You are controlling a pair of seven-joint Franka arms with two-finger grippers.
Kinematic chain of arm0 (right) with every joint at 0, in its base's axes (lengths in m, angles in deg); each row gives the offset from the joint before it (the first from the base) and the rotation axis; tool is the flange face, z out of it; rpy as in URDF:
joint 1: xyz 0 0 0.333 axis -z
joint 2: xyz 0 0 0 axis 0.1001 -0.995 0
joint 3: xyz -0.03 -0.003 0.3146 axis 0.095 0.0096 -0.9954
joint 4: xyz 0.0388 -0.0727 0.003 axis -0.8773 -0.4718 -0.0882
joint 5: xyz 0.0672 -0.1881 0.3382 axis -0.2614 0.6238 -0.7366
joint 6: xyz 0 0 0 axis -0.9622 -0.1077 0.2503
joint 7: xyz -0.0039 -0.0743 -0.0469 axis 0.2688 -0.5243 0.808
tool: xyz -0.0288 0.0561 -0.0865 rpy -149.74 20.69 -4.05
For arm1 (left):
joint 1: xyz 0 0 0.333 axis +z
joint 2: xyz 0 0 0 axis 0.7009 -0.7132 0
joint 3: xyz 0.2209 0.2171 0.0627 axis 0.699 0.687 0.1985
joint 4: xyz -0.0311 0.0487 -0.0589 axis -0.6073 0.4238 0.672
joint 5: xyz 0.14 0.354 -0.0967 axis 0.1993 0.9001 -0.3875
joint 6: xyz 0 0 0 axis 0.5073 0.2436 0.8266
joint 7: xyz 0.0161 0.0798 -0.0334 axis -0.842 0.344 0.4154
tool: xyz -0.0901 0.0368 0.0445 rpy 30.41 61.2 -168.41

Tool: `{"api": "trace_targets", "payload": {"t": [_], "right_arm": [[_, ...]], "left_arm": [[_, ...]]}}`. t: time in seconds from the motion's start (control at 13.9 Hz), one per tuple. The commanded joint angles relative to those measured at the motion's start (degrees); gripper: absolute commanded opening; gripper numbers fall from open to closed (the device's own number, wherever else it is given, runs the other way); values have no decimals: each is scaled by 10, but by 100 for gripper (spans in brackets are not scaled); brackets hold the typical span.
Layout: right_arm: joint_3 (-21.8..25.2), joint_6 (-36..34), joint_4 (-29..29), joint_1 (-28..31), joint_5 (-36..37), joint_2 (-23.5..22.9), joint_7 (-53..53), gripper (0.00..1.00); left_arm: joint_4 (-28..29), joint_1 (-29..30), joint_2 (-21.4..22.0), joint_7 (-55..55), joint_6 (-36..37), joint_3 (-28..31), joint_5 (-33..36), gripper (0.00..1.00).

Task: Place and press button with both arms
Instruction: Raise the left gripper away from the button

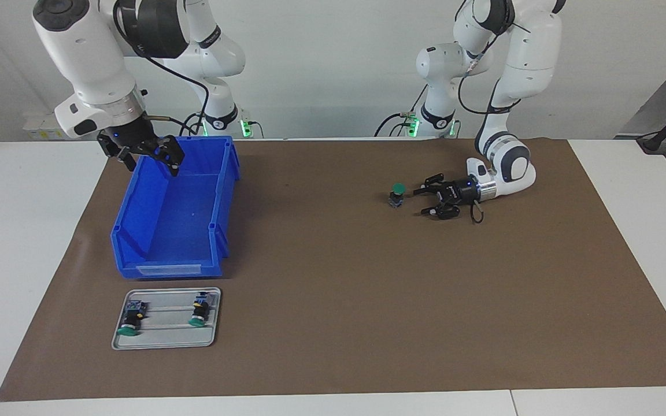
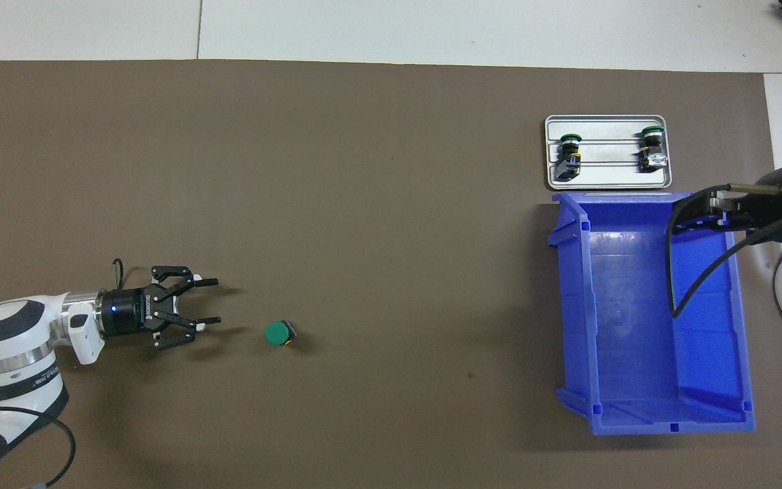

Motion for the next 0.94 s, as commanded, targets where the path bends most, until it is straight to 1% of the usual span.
{"api": "trace_targets", "payload": {"t": [0.0,0.07,0.22,0.36,0.43,0.65,0.86], "right_arm": [[-2,6,-13,1,-4,11,-8,100],[-2,6,-14,1,-4,12,-8,100],[-2,6,-13,1,-4,11,-8,100],[-2,6,-13,1,-4,11,-8,100],[-2,6,-13,1,-4,11,-8,100],[-2,6,-13,1,-4,11,-8,100],[-2,6,-13,1,-4,11,-8,100]], "left_arm": [[-76,20,-4,-100,33,-4,55,69],[-101,22,-2,-145,41,-4,73,69],[-170,23,8,-261,51,-4,141,69],[-233,28,8,-343,91,-4,191,69],[-256,27,15,-387,95,-4,220,69],[-300,2,74,-547,95,-6,335,69],[-312,-20,127,-671,102,-10,402,69]]}}
